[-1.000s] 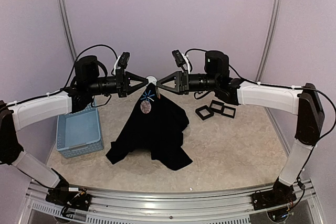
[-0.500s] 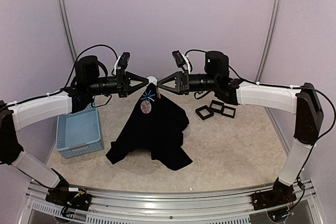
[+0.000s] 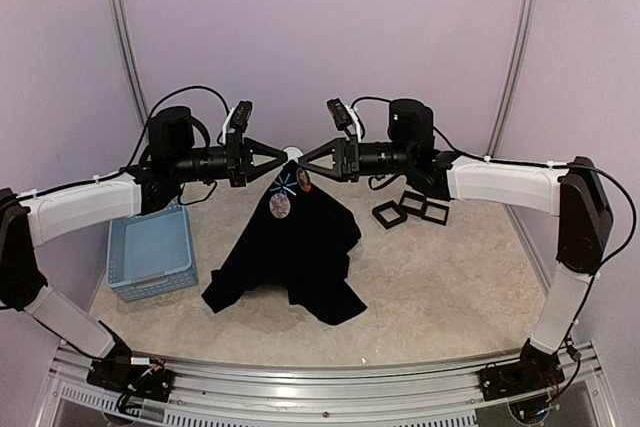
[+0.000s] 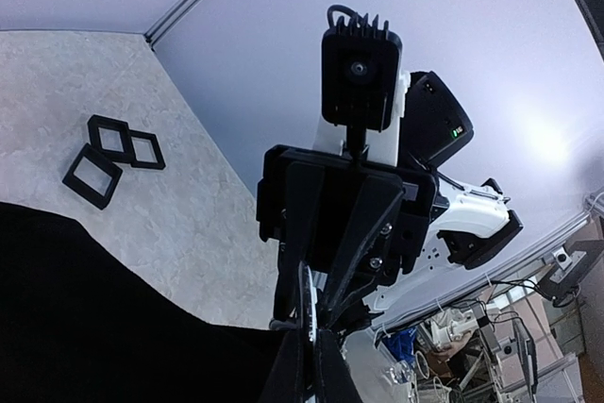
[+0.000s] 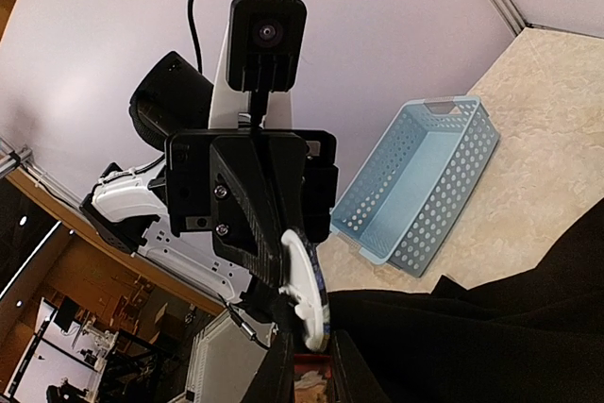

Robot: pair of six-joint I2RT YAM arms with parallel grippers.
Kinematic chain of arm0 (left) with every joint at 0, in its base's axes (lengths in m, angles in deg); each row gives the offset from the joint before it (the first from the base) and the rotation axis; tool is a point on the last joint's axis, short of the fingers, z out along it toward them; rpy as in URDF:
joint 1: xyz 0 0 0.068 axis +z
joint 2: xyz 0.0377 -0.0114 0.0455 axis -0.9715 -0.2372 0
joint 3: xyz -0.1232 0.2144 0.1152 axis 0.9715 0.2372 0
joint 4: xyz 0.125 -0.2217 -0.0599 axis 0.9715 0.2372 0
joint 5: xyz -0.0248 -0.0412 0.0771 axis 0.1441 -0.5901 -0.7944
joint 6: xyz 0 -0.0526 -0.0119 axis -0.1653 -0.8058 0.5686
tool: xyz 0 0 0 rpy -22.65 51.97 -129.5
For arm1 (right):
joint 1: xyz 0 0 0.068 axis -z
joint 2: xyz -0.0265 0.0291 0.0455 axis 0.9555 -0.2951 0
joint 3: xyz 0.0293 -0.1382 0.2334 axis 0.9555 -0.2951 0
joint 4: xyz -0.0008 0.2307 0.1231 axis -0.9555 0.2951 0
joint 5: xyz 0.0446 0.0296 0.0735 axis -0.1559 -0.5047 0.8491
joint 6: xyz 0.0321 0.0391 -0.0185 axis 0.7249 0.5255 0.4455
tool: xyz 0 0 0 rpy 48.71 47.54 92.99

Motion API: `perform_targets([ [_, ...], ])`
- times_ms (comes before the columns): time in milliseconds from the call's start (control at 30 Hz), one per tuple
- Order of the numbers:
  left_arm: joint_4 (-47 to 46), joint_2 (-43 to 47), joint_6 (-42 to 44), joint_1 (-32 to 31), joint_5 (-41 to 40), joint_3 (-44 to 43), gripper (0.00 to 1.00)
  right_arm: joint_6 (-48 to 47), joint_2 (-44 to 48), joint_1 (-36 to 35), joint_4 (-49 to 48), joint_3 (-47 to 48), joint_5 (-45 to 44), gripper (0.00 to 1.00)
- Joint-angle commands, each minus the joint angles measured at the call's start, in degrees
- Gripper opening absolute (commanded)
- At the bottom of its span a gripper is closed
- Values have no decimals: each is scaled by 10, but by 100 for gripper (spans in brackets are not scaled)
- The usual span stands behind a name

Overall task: Remove the brooch from the garment
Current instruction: Pass from the left arm to the right

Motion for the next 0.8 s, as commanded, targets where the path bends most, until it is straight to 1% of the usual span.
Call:
perform_targets([
  [0, -27, -4, -1, -20, 16, -23, 0, 5, -17, -7, -5, 16, 9, 16],
  [100, -27, 0, 0, -20, 13, -22, 0, 8, -18, -6, -7, 16, 10, 17],
  [200, -27, 1, -1, -20, 12, -21, 0, 10, -18, -5, -11, 15, 12, 13],
  [267, -26, 1, -1, -20, 7, -20, 0, 10, -17, -5, -16, 13, 14, 13],
  [433, -12, 8, 1, -17, -25, -14, 0, 16, -13, -5, -34, 6, 18, 20],
  [767, -42, 11, -28, -10, -34, 4, 0, 43, -2, 1, -92, -20, 32, 20],
])
